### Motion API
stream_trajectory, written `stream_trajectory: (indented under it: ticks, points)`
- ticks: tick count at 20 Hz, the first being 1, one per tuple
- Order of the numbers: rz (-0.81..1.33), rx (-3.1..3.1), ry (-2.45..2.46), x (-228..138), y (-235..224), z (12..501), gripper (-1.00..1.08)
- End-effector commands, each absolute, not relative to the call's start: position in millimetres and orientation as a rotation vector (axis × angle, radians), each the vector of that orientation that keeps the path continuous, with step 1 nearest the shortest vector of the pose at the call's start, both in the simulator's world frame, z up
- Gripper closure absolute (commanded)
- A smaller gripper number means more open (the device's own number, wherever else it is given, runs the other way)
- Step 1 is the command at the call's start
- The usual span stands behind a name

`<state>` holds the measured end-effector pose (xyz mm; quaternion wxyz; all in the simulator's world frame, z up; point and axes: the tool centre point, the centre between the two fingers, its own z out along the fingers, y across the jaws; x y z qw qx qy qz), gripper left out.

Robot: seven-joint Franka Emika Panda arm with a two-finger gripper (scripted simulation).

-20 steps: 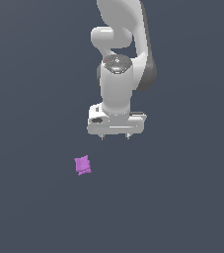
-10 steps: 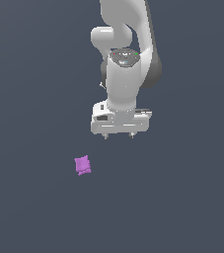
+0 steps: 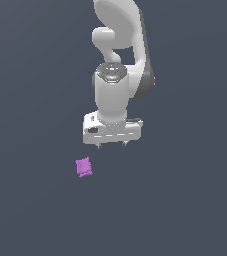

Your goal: Pick up the object and move it to a goal position.

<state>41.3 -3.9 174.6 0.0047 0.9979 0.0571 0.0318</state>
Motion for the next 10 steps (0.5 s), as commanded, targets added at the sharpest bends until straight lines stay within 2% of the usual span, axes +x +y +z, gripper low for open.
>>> stream_trajectory:
  ticks: [1,10]
  points:
    - [0.086,3.123,0.210,47.9,-19.5,164.8,-0.92]
    - [0.031,3.115,0.356,69.7,-88.9,119.5,-0.92]
